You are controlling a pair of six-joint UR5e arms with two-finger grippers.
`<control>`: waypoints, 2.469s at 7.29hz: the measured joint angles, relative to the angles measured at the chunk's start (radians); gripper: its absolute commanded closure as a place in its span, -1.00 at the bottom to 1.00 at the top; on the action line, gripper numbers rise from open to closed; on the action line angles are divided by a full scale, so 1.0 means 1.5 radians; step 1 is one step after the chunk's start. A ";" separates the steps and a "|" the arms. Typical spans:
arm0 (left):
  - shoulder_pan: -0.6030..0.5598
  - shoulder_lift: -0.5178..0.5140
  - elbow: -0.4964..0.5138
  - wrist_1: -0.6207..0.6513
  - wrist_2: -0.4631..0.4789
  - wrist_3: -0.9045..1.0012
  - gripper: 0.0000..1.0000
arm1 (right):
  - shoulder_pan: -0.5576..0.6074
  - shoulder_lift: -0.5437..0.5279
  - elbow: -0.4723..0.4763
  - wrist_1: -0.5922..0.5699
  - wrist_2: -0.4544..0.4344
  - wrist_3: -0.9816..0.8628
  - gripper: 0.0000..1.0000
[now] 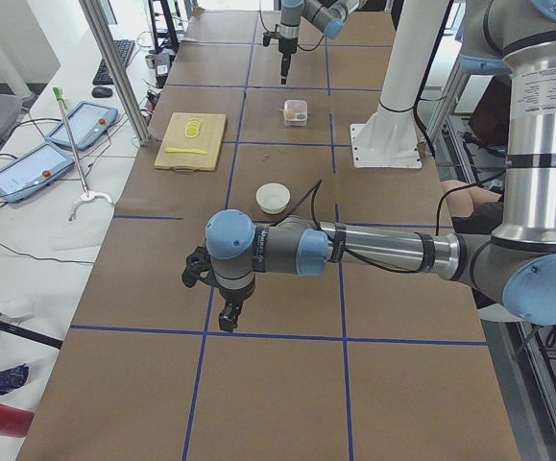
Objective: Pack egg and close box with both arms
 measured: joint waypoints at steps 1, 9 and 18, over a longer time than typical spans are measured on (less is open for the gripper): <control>0.000 0.000 0.000 0.000 0.001 0.001 -1.00 | 0.042 -0.002 0.003 -0.033 0.031 -0.067 -1.00; 0.000 0.003 0.003 -0.001 0.003 0.005 -1.00 | 0.434 -0.302 -0.049 -0.126 0.115 -0.778 -1.00; 0.003 -0.002 0.026 -0.002 0.004 0.004 -1.00 | 0.519 -0.354 -0.098 -0.097 0.145 -0.793 -1.00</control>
